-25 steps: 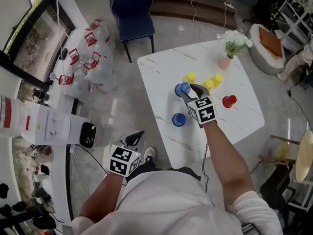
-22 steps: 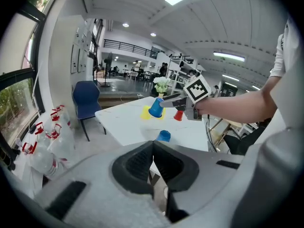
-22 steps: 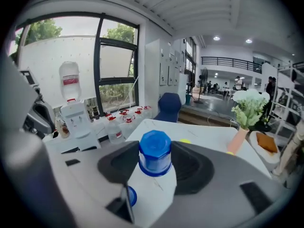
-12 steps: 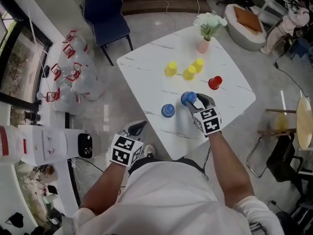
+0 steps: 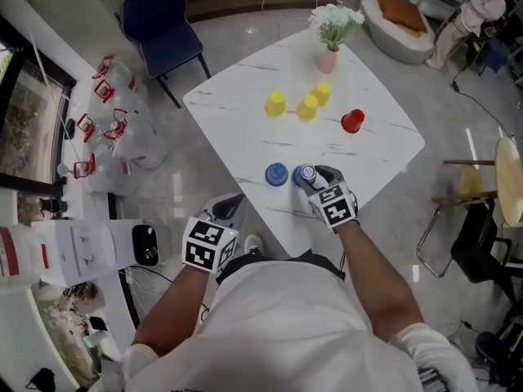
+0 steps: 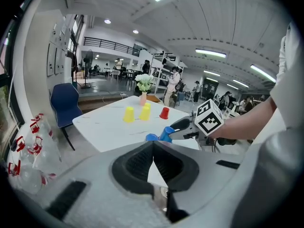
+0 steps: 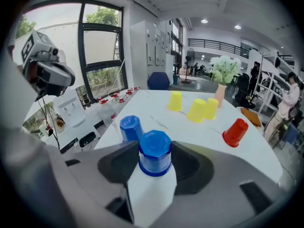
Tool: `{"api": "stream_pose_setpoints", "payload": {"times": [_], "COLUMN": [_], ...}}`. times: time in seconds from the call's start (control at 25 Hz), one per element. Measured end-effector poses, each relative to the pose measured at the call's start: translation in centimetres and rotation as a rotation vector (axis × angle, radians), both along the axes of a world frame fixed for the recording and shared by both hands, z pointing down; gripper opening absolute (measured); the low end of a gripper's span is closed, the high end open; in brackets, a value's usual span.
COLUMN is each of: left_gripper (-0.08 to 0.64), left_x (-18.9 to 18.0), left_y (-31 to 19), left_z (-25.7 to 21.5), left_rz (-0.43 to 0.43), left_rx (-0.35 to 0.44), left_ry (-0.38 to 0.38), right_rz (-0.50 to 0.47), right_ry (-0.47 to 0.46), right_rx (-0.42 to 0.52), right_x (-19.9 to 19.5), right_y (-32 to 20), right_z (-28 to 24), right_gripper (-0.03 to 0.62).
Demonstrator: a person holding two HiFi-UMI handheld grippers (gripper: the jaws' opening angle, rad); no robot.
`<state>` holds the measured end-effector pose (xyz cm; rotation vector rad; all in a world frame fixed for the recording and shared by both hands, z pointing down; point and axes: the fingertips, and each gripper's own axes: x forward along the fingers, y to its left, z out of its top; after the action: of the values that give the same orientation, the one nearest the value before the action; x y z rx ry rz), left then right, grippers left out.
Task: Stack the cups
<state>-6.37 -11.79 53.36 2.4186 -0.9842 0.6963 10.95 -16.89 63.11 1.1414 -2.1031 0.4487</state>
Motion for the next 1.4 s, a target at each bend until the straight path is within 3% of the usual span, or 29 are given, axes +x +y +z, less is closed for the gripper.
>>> {"api": "stream_pose_setpoints", "payload": {"times": [0.68,0.76,0.92,1.04,1.12,1.4], "left_gripper": [0.009,0.009,0.009,0.009,0.009,0.009], "left_x": [-0.2,0.0,0.4,0.8,1.2,1.9], "left_y": [0.8,0.8,0.5,0.0,-0.3,-0.3], "left_z": [0.5,0.6,0.7,1.0,1.0,0.7], "left_rz": [-0.008,-0.008,-0.015,-0.031,-0.041,-0.082], "left_rx": [-0.016,-0.021,-0.025,-0.027,-0.025,-0.025], "left_ry": [-0.021,-0.024,-0.026,-0.025,-0.023,-0.032], "right_rz": [-0.051,-0.069,-0.042,0.027,0.08,0.26], "right_ry": [0.009,0.019,-0.075,-0.137,-0.132,-0.033], "right_rx": [-0.023,-0.024,0.053,0.138,0.162,0.126], "right_x": [-1.4,-1.3,-0.6,2.2,4.9,14.8], "right_y": [0.2,0.3,0.0,-1.3,-2.5,-7.7], "right_z": [1.8,1.8,-1.4,-4.3,-4.9,-2.7], "right_gripper": [0.218,0.25,0.255,0.228,0.215,0.201]}}
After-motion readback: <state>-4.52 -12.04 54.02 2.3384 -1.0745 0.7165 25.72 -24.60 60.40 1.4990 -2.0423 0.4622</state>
